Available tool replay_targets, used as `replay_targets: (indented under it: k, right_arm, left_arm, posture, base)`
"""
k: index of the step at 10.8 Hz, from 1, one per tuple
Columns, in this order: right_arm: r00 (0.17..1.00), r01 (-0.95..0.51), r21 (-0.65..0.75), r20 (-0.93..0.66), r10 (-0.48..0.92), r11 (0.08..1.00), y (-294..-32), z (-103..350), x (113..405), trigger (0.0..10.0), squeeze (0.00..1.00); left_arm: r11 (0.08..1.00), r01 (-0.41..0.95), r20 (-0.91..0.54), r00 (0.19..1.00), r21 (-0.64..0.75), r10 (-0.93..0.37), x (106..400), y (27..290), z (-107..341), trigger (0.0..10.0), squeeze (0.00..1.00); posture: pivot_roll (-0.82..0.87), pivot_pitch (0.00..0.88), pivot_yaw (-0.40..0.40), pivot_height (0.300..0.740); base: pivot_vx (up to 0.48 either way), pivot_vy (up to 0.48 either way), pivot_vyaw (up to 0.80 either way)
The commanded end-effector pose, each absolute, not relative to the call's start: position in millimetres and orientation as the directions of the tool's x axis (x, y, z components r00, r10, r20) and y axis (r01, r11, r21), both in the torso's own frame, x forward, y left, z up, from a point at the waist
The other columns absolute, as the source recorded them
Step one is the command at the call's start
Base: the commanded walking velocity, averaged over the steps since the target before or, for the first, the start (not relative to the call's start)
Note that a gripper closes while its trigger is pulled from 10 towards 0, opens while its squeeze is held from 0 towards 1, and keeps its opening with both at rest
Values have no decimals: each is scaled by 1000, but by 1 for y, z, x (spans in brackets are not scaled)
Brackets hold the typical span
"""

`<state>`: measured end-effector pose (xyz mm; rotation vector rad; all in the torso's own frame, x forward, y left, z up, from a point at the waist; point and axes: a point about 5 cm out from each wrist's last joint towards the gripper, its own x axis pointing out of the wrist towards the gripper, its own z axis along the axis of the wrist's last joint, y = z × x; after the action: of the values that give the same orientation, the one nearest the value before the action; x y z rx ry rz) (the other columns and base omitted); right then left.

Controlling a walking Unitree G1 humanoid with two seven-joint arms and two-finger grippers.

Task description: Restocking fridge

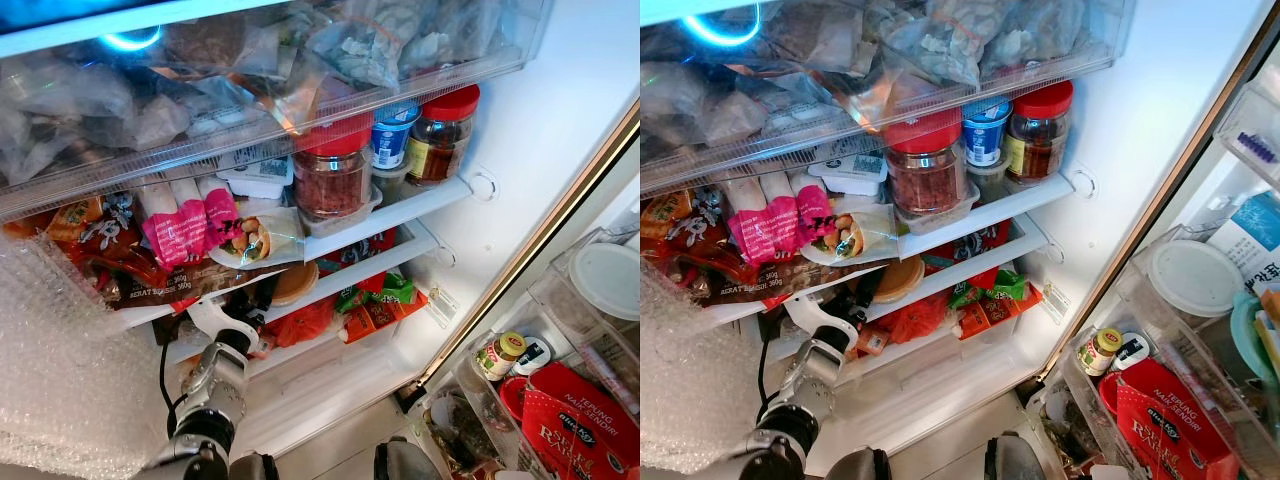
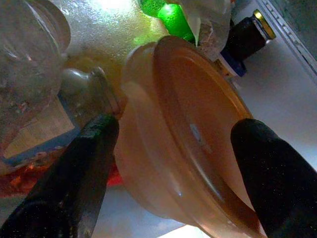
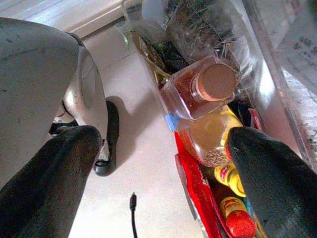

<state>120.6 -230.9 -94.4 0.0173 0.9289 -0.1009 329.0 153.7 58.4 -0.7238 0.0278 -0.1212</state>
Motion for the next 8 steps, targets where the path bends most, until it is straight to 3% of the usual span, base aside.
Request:
replay_targets:
  k: [1, 6, 8]
  right_arm:
    - [585, 106, -34, -806, -90, 994, -233, -96, 115, 10000, 0]
    - [586, 106, -36, -805, -92, 994, -233, -96, 115, 10000, 0]
    - [588, 108, -37, -803, -94, 993, -233, -95, 115, 10000, 0]
  left_arm:
    - [763, 101, -3, 991, -639, -134, 324, 153, 53, 10000, 0]
    - [784, 112, 6, 991, -611, -136, 313, 151, 49, 10000, 0]
    - [837, 151, 3, 985, -527, -175, 304, 147, 45, 10000, 0]
  posture:
    - [-182, 110, -5, 655]
    - [-180, 109, -5, 655]
    - [-180, 110, -8, 655]
  base:
    - [0, 0, 0]
    - [0, 0, 0]
    - [0, 0, 0]
